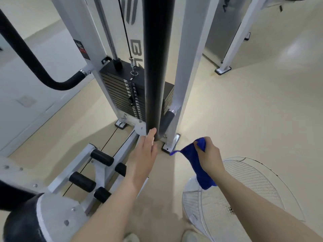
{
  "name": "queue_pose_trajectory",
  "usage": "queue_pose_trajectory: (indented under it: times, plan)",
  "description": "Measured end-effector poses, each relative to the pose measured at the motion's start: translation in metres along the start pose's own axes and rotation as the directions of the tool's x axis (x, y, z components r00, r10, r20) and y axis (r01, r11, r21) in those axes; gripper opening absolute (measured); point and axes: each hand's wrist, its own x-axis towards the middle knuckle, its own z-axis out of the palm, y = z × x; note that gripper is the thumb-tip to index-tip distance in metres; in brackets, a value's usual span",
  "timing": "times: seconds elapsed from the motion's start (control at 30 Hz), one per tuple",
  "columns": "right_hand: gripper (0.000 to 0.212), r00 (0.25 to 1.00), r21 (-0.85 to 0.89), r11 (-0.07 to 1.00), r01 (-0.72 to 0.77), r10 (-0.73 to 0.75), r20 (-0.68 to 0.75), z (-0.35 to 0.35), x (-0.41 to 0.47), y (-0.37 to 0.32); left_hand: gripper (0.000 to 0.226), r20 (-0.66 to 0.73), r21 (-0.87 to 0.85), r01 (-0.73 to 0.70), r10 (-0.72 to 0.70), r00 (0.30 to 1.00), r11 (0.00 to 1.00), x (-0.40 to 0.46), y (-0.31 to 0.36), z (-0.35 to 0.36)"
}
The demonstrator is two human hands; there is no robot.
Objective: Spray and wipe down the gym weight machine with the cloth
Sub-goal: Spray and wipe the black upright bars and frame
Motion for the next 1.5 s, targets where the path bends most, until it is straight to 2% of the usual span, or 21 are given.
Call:
queue_pose_trajectory:
  times: [0.03, 0.1, 0.23, 0.33, 0.37, 0.47, 0.6, 0.8, 0.87, 0.97, 1.07, 1.13, 1.2, 1.27, 1.3, 1.33, 1.4, 1.43, 1.5]
  plan:
    - [0.015, 1.0, 0.027, 1.0, -0.009, 0.008, 0.027, 0.0, 0.002, -0.002, 0.045, -0.087, -0.007, -0.035, 0.034, 0.996, 0.999, 0.0, 0.002, 0.006]
    - [0.016, 0.996, 0.011, 1.0, 0.011, -0.012, 0.092, -0.002, 0.011, -0.005, 0.047, -0.163, 0.058, -0.035, 0.044, 0.986, 0.998, -0.003, 0.01, 0.019]
    - [0.014, 0.984, -0.046, 0.995, 0.086, -0.078, 0.158, -0.01, 0.03, -0.01, 0.046, -0.235, 0.025, 0.023, -0.016, 0.972, 0.999, -0.003, 0.02, 0.027]
    - [0.014, 0.982, -0.032, 0.993, 0.112, -0.106, 0.159, -0.02, 0.037, -0.009, 0.041, -0.203, 0.026, 0.141, -0.133, 0.97, 0.99, -0.005, 0.036, 0.034]
    - [0.014, 0.981, -0.03, 0.992, 0.121, -0.115, 0.156, -0.025, 0.04, -0.009, 0.043, -0.192, 0.068, 0.2, -0.184, 0.964, 0.977, -0.004, 0.04, 0.038]
    - [0.014, 0.983, -0.007, 0.994, 0.11, -0.108, 0.148, -0.037, 0.05, -0.008, 0.058, -0.168, 0.341, 0.246, -0.198, 0.966, 0.907, 0.007, 0.049, 0.059]
    - [0.016, 0.985, 0.015, 0.994, 0.109, -0.11, 0.13, -0.045, 0.068, -0.004, 0.063, -0.154, 0.391, 0.364, -0.33, 0.931, 0.845, 0.041, 0.068, 0.076]
    - [0.016, 0.983, 0.047, 0.995, 0.085, -0.092, 0.162, -0.043, 0.074, 0.001, 0.061, -0.115, 0.263, 0.542, -0.532, 0.839, 0.798, 0.067, 0.081, 0.08]
    - [0.012, 0.982, 0.111, 0.988, 0.102, -0.118, 0.149, -0.043, 0.067, -0.008, 0.063, -0.115, 0.166, 0.531, -0.518, 0.847, 0.831, 0.062, 0.084, 0.075]
    - [0.011, 0.971, 0.312, 0.937, 0.158, -0.206, 0.124, -0.042, 0.054, -0.037, 0.055, -0.023, 0.015, 0.38, -0.38, 0.925, 0.925, 0.024, 0.079, 0.061]
    - [0.023, 0.905, 0.476, 0.821, 0.315, -0.411, 0.109, -0.029, 0.034, -0.074, 0.039, 0.049, -0.014, 0.437, -0.436, 0.899, 0.9, -0.021, 0.052, 0.03]
    - [0.039, 0.838, 0.547, 0.738, 0.395, -0.534, 0.115, -0.013, 0.019, -0.102, 0.043, 0.02, 0.007, 0.449, -0.449, 0.893, 0.894, -0.031, 0.031, 0.007]
    - [0.049, 0.808, 0.585, 0.69, 0.426, -0.581, 0.098, 0.007, 0.005, -0.132, 0.039, -0.046, -0.025, 0.484, -0.485, 0.874, 0.875, -0.029, 0.013, -0.022]
    - [0.051, 0.822, 0.593, 0.673, 0.442, -0.568, 0.032, 0.027, -0.003, -0.144, 0.02, -0.106, -0.105, 0.527, -0.536, 0.837, 0.844, -0.018, 0.004, -0.043]
    - [0.047, 0.809, 0.563, 0.659, 0.499, -0.587, -0.031, 0.038, -0.003, -0.138, 0.011, -0.13, -0.149, 0.523, -0.541, 0.831, 0.839, -0.013, 0.002, -0.052]
    - [0.049, 0.801, 0.502, 0.673, 0.544, -0.595, -0.07, 0.052, -0.001, -0.124, 0.008, -0.149, -0.186, 0.495, -0.523, 0.839, 0.849, -0.008, 0.0, -0.059]
    - [0.062, 0.816, 0.358, 0.753, 0.552, -0.576, -0.047, 0.075, -0.006, -0.093, 0.007, -0.157, -0.241, 0.434, -0.476, 0.865, 0.868, 0.0, -0.001, -0.07]
    - [0.061, 0.837, 0.312, 0.793, 0.524, -0.546, -0.02, 0.083, -0.008, -0.08, 0.01, -0.161, -0.265, 0.406, -0.455, 0.876, 0.875, 0.004, -0.001, -0.074]
    - [0.054, 0.897, 0.351, 0.843, 0.408, -0.442, 0.019, 0.085, -0.01, -0.08, 0.016, -0.175, -0.318, 0.343, -0.41, 0.895, 0.884, 0.01, 0.005, -0.082]
